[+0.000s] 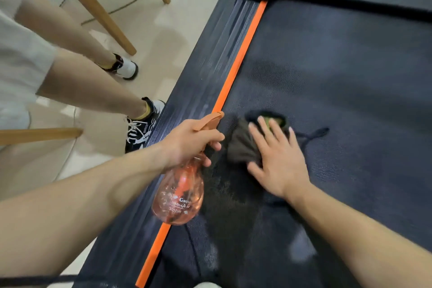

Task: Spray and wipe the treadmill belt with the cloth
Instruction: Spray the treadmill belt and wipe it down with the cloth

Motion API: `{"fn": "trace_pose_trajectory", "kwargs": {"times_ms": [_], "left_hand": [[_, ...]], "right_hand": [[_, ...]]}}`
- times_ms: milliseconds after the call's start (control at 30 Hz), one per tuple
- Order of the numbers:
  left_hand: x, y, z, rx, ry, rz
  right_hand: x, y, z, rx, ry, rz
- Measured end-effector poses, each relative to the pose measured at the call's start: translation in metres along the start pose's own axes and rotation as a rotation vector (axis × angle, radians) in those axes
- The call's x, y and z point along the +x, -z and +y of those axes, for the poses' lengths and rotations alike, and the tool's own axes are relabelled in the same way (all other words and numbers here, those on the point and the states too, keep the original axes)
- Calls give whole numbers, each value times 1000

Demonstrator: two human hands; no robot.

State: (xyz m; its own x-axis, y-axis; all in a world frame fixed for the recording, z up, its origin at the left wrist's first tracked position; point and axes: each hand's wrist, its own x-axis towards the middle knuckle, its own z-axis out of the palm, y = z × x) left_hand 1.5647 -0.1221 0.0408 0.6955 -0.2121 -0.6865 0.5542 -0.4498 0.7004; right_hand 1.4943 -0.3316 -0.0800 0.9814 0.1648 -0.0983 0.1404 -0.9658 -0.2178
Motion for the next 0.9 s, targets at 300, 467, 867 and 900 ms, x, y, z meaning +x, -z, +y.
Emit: {"fn": "trace_pose_trajectory", "kwargs": {"times_ms": [300,467,867,900], "left_hand": [[-17,6,-4,8,7,-28],[-36,12,-15,-19,35,-41],[-58,34,-61,10,47,-47],[-62,35,-62,2,46,-36]], "right_hand": [[87,18,26,-19,-193,-62],[-27,-16,-64,-2,8,-29],[35,-8,-41,-63,126,-88],[26,-11,-50,-35,57,-61]]}}
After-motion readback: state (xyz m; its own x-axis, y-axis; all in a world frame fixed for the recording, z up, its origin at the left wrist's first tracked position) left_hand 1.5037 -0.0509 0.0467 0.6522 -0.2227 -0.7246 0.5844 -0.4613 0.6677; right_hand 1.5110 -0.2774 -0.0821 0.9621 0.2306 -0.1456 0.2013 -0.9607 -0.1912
